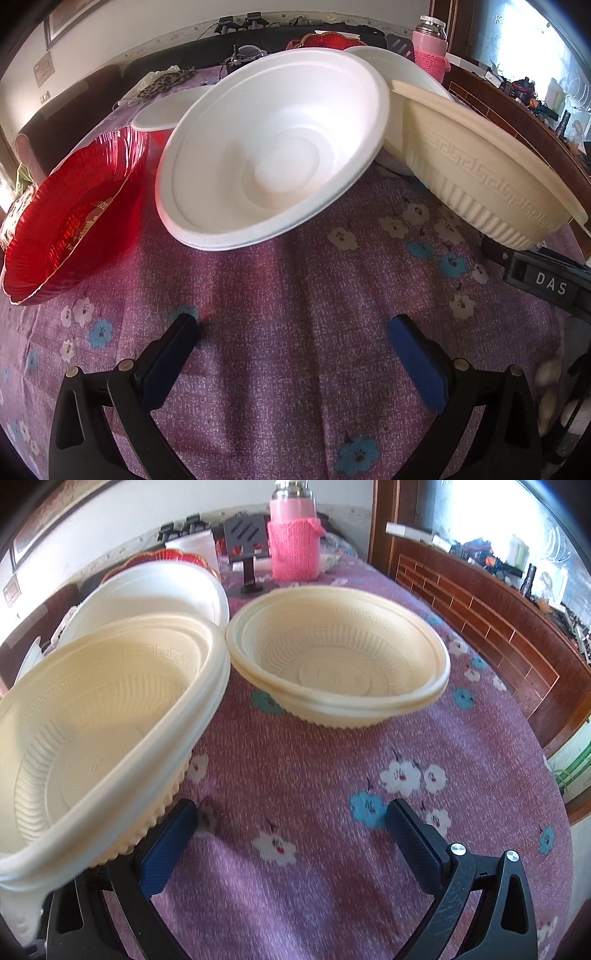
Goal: Organize plates and bowls
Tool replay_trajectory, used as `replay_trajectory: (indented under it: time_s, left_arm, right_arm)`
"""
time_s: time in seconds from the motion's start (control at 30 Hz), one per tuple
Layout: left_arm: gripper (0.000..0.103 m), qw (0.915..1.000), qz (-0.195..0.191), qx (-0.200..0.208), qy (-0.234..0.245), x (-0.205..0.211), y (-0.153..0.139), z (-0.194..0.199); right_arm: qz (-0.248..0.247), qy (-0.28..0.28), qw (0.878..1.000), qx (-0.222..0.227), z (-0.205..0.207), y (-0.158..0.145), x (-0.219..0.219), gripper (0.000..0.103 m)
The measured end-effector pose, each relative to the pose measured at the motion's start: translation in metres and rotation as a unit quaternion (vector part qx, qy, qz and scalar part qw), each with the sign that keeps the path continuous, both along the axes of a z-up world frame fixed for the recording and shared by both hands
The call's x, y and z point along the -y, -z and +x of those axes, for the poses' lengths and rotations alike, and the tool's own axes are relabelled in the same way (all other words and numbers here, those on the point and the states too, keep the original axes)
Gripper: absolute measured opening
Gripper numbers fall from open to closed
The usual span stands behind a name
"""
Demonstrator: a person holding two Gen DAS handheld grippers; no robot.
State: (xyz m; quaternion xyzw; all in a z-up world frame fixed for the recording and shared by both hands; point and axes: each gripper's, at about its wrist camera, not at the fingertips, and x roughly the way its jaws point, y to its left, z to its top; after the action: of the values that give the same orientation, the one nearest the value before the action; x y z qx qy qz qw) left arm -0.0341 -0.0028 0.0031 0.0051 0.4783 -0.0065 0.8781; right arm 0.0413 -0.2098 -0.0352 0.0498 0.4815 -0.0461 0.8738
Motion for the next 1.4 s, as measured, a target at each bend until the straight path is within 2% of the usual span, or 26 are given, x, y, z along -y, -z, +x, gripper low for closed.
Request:
replay_trajectory:
  time_s: [0.13,0.4,0.53,0.6,0.67,0.7,0.77,0.8,0.83,0.87,0.9,0.93,1.03,1.2,1.27,1.4]
  left_arm:
    - [0.103,1.0,0.001,0.001,0.0,0.001,0.0,-0.001]
    - [0.103,1.0,0.002,0.0,-0.001,0.0,-0.001,0.003]
    - [0.103,1.0,0.001,0.0,-0.001,0.0,-0.001,0.003]
    - [0.103,1.0,0.001,0.0,-0.001,-0.001,-0.001,0.003]
    - [0.103,1.0,0.001,0.0,-0.001,-0.001,-0.001,0.003]
    - [0.103,1.0,0.001,0.0,-0.001,-0.001,-0.001,0.003]
    - [0.103,1.0,0.0,0.0,-0.001,-0.001,-0.001,0.003]
    - [0.103,1.0,0.0,0.0,0.0,-0.001,-0.001,0.003]
    - [0.103,1.0,0.0,0.0,0.001,-0.001,-0.001,0.003]
    - [0.103,1.0,0.0,0.0,0.003,-0.001,-0.001,0.002]
    - [0.103,1.0,-0.004,-0.002,0.007,-0.003,-0.002,0.001]
    - [0.1,0.9998,-0.015,-0.001,0.011,-0.005,-0.004,-0.001]
    - [0.094,0.9985,-0.047,0.014,0.022,-0.016,-0.021,-0.017]
    - [0.094,0.9934,-0.064,0.092,0.023,-0.046,-0.055,-0.056]
    - [0.094,0.991,-0.066,0.115,0.017,-0.06,-0.063,-0.066]
    - [0.094,0.989,-0.078,0.124,0.022,-0.078,-0.067,-0.075]
  right_arm:
    - [-0.002,-0.011,1.0,-0.027,-0.01,-0.001,0.002,0.102]
    - [0.005,-0.024,0.998,-0.049,-0.04,-0.001,0.008,0.102]
    - [0.027,-0.012,0.999,-0.037,-0.072,-0.007,0.021,0.102]
    - [0.034,-0.007,0.999,-0.009,-0.092,-0.017,0.027,0.102]
    - [0.02,-0.004,0.999,0.04,-0.113,-0.037,0.029,0.102]
    - [0.004,0.004,0.997,0.081,-0.128,-0.051,0.029,0.102]
    - [-0.014,0.018,0.982,0.187,-0.163,-0.08,0.029,0.102]
    - [0.006,0.011,0.977,0.213,-0.173,-0.086,0.031,0.102]
    - [0.048,-0.002,0.973,0.224,-0.178,-0.088,0.034,0.103]
    - [0.074,-0.01,0.977,0.198,-0.173,-0.083,0.035,0.103]
    - [0.083,-0.019,0.985,0.152,-0.163,-0.075,0.034,0.102]
    - [0.078,-0.018,0.989,0.128,-0.157,-0.067,0.032,0.102]
    - [0.041,-0.001,0.992,0.122,-0.159,-0.062,0.028,0.099]
    - [0.029,0.001,0.986,0.167,-0.172,-0.074,0.022,0.099]
    - [0.024,-0.008,0.983,0.182,-0.165,-0.079,0.02,0.099]
    - [0.039,-0.019,0.986,0.158,-0.15,-0.07,0.014,0.099]
